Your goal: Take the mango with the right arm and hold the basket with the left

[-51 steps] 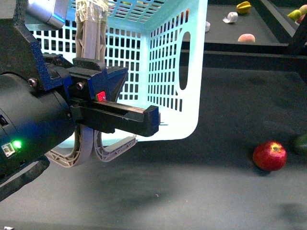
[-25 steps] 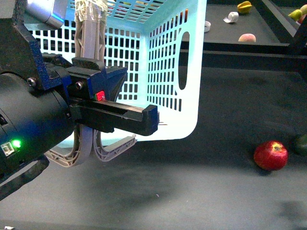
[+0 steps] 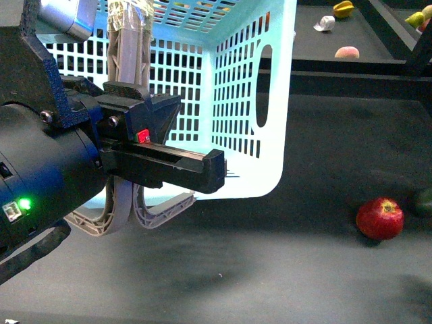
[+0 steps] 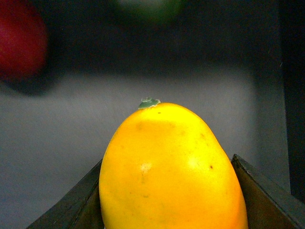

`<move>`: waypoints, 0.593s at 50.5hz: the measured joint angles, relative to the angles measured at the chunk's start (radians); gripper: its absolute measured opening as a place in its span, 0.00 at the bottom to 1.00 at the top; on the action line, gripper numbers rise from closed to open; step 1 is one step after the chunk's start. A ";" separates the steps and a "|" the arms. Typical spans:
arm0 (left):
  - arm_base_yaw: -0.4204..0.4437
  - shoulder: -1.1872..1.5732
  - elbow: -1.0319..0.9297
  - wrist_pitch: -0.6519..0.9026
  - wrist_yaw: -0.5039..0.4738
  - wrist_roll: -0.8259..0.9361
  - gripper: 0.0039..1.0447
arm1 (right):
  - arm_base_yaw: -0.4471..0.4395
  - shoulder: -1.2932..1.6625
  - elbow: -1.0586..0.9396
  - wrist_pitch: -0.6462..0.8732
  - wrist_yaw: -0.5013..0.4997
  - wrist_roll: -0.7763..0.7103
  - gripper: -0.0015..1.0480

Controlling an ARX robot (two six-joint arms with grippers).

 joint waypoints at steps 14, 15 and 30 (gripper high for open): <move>0.000 0.000 0.000 0.000 -0.002 0.000 0.05 | 0.183 -0.462 -0.158 -0.084 -0.084 0.360 0.63; 0.000 0.000 0.000 0.000 -0.002 0.000 0.05 | 0.203 -0.492 -0.168 -0.098 -0.088 0.388 0.63; 0.000 0.000 0.000 0.000 0.000 0.000 0.05 | 0.521 -0.962 -0.203 -0.297 -0.017 0.719 0.63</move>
